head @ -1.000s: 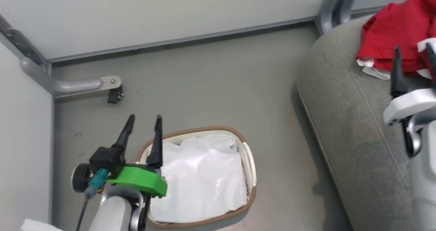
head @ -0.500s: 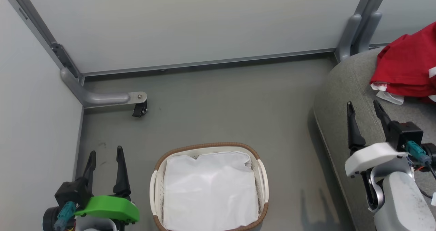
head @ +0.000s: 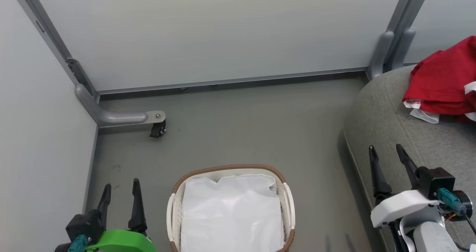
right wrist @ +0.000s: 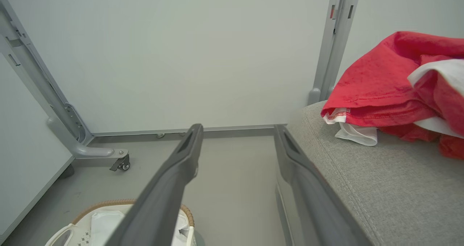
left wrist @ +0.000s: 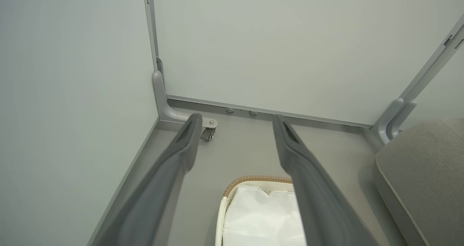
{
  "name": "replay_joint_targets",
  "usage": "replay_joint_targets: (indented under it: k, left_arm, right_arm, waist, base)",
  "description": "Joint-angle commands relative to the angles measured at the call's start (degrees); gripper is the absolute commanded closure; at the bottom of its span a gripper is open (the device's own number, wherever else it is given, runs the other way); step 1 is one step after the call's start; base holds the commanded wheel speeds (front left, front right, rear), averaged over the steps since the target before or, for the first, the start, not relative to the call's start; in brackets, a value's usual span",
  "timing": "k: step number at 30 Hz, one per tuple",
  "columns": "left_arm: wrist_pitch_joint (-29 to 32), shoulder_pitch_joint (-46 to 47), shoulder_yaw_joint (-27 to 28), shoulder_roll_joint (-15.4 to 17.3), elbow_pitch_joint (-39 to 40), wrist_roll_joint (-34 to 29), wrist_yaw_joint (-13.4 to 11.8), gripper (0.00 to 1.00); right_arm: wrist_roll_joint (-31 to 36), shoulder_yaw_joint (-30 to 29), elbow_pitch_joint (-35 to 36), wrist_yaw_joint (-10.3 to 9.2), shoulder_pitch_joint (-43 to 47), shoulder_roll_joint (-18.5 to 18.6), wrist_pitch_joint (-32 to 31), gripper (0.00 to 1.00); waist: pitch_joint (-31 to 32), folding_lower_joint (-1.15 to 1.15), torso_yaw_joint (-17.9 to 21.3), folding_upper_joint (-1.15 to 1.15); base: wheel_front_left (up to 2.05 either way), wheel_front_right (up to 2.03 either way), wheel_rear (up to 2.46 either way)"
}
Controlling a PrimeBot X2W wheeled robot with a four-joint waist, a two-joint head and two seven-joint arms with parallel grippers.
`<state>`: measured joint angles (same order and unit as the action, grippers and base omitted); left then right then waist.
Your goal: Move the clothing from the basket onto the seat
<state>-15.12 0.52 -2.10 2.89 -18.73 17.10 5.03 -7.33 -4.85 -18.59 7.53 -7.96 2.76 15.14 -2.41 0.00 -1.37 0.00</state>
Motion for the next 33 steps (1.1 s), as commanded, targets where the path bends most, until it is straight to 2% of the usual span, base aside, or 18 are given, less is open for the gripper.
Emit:
replay_joint_targets:
  k: [1, 21, 22, 25, 33]
  left_arm:
    - [-0.04, -0.90, -0.21, 0.02, -0.11, 0.27, -0.15, 0.00]
    - [-0.04, -0.01, -0.50, 0.04, -0.49, 2.24, -0.29, 0.00]
    - [0.01, -0.03, -0.63, -0.04, -0.45, 1.90, -0.08, 1.00]
    - [0.03, -0.14, -0.75, -0.21, -1.93, 1.93, -0.06, 1.00]
    - [2.54, 0.73, 0.45, -0.18, -1.43, 9.87, 0.22, 1.00]
  right_arm:
    - [-0.34, 0.13, 0.26, -0.08, 0.92, 0.24, 0.00, 0.00]
    - [-2.05, 2.51, 0.73, -0.08, 2.08, 0.23, 0.00, 0.00]
    - [-1.76, 2.45, 0.69, 0.00, 1.45, 0.02, 0.00, 1.00]
    - [-1.78, 2.41, -0.77, 0.00, 1.80, -0.38, -0.04, 1.00]
    - [-10.73, 1.54, -0.59, 0.00, 1.36, -0.32, -2.78, 1.00]
  waist:
    - [0.19, 0.00, -0.07, 0.00]
    - [0.45, 0.00, -0.11, 0.00]
    - [0.46, 0.00, -0.10, 0.00]
    - [0.45, 0.00, -0.10, 0.00]
    - [0.57, 0.00, 0.00, 0.00]
  base:
    - [0.00, 0.00, 0.00]
    - [0.00, 0.00, 0.00]
    - [0.00, 0.00, 0.00]
    - [0.00, 0.00, 0.00]
    - [0.00, 0.00, 0.00]
